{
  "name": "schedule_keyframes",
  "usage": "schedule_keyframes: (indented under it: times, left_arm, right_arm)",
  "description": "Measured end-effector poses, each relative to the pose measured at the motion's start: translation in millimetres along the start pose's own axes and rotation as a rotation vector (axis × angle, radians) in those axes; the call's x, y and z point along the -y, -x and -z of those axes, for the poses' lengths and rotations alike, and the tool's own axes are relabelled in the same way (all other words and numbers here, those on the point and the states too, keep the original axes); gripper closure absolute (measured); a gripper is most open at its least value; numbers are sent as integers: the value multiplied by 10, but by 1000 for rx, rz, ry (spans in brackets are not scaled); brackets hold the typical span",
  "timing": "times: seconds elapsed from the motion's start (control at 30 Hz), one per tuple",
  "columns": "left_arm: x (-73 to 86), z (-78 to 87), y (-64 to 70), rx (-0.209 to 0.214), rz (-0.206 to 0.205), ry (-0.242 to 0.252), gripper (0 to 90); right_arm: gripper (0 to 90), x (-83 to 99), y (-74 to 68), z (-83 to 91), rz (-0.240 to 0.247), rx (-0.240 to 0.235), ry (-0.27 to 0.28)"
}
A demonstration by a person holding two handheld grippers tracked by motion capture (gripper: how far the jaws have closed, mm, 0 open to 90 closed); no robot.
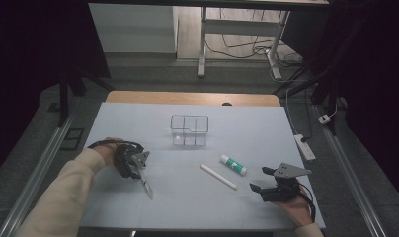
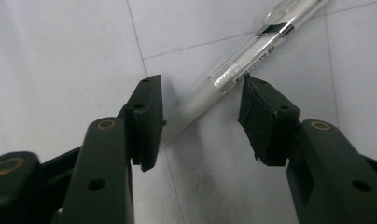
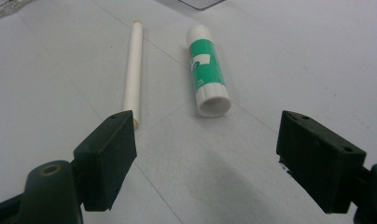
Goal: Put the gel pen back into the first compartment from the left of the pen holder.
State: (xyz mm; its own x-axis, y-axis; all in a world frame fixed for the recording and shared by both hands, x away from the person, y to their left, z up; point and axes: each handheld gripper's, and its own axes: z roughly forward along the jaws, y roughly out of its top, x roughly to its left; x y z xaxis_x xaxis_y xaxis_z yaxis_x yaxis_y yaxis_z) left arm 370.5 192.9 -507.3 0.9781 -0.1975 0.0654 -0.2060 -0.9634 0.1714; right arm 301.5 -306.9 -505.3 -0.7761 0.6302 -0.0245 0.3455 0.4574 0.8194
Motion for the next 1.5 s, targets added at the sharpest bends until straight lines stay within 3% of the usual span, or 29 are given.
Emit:
schedule_keyframes:
  times: [0.03, 0.17, 0.33, 0.43, 0.57, 0.83, 0.93, 1.0, 1.07, 1.13, 1.27, 1.5]
  left_arm:
    - [-7, 0, -15, 23, -15, -6, 538]
    - [-27, -1, -35, 49, -35, -17, 589]
    - [-23, 1, -33, 60, -55, -11, 646]
    - [-23, 5, -28, 63, -69, -12, 726]
    - [-17, 3, -20, 63, -56, 0, 796]
    - [-8, 12, -3, 51, -32, 5, 798]
    - [-14, 36, 0, 32, -7, 6, 798]
    - [-12, 68, -4, 24, 40, 17, 798]
    - [-19, 104, -19, 32, 120, 24, 798]
    - [-30, 142, -21, 42, 175, 43, 798]
    - [-38, 189, 8, 42, 217, 91, 798]
    - [-67, 248, 129, 4, 259, 162, 798]
  right_arm:
    - [194, 1, 4, -5, 0, -6, -8]
    - [194, 1, 6, -9, 0, -13, -10]
    - [194, 2, 8, -5, 1, -11, -13]
    - [194, 4, 8, -8, -1, -13, -15]
    - [195, 3, 8, -4, 2, -11, -12]
    - [197, 4, 11, -1, 0, -6, -5]
    - [196, 5, 8, -3, -1, -5, -1]
    - [197, 5, 10, -1, -1, -5, -1]
    - [205, 2, 6, 11, -1, 4, 13]
    - [208, -3, 7, 28, -2, 15, 19]
    - [208, -1, 11, 27, -11, 4, 28]
    - [208, -8, 0, 25, -8, 10, 23]
